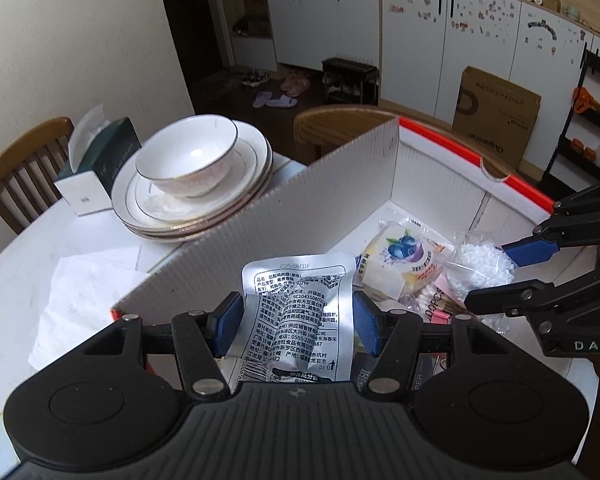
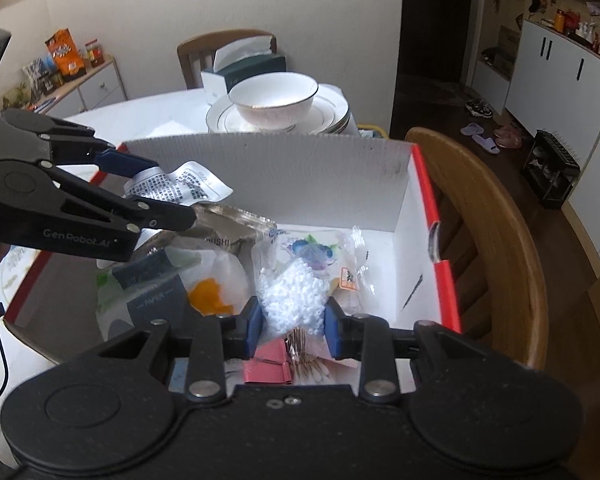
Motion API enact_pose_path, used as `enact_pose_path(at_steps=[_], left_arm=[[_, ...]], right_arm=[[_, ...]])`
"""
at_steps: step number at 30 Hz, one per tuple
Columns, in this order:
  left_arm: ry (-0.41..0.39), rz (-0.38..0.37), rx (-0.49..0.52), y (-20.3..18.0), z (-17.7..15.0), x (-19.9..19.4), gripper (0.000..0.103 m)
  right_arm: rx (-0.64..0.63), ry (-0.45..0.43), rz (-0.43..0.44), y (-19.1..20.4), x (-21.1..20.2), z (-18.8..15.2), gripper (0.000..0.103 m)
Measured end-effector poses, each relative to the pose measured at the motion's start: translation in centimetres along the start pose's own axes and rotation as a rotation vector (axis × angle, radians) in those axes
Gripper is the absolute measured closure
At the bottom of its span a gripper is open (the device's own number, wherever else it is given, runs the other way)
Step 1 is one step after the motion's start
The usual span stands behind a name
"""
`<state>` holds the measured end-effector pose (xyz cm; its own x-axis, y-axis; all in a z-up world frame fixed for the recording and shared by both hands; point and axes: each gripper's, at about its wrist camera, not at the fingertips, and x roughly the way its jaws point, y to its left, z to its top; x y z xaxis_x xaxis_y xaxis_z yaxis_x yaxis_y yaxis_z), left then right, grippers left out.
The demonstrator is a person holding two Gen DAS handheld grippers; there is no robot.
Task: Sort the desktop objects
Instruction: 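Lower both items into the box and open both grippers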
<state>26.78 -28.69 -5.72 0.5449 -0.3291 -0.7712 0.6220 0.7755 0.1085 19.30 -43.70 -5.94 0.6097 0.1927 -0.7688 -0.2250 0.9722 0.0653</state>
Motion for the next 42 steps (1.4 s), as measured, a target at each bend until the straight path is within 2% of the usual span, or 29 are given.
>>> enact_pose_path(at_steps=[18,29,34,42], left_arm=[[0.082,-0.033,-0.009,-0.4,-0.5,2.0,0.044],[0.07,-0.014,-0.01,-0.7,-0.8,1.3,0.041],[0.046,-0.013,-0.014,-0.7,-0.9,0.2,0.035],[-0.007,-0.01,-0.038,-0.6,-1.6,-2.5,0.034]], right_arm=[[-0.034,0.065,0.024,-0.2,2.5,-0.6,0.072],[-0.041,0.073,0.026,-0.6,2.5,-0.7,0.066],[-0.053,0.049,0.022,-0.5,1.5,-0.5,0.062],[-0.06,0.015,0.039,-0.1,-0.5,-0.5,0.057]])
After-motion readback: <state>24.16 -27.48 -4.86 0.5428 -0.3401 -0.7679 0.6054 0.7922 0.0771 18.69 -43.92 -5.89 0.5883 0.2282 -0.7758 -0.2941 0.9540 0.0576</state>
